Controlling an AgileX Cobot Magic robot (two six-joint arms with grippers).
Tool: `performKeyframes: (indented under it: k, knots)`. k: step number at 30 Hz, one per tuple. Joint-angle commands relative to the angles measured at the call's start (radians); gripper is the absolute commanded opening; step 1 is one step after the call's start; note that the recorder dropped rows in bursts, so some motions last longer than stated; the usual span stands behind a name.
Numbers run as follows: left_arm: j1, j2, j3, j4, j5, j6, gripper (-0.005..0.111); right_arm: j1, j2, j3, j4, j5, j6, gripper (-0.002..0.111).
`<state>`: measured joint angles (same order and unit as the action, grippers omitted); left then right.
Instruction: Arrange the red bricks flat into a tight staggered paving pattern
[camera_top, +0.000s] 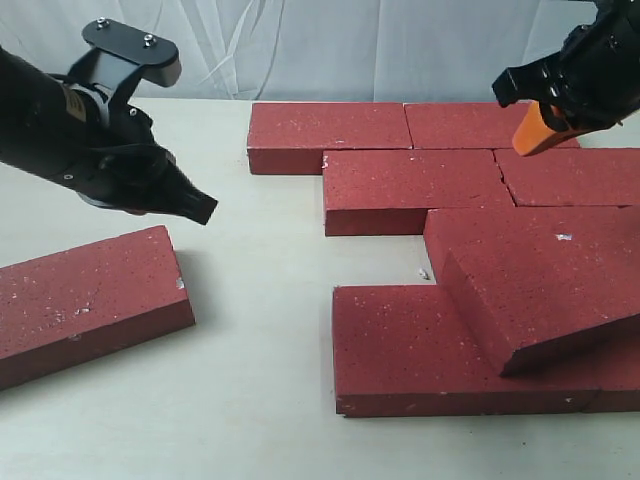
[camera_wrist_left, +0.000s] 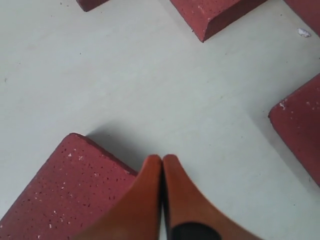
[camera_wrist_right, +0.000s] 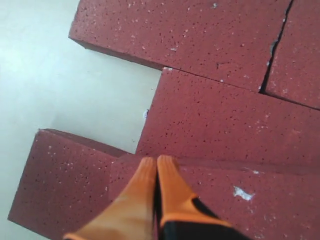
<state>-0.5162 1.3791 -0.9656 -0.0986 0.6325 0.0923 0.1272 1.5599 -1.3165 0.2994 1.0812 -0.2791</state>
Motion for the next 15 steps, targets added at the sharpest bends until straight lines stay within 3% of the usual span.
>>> performKeyframes:
  k: [1, 15]
  knots:
    - [-0.005, -0.053, 0.005, 0.06, 0.003, -0.069, 0.0, 0.004, -0.022, 0.005, -0.081, 0.007, 0.051, -0.001]
    - [-0.005, -0.124, 0.094, 0.278, -0.032, -0.325, 0.0, 0.004, -0.024, 0.005, -0.245, 0.016, 0.173, -0.001]
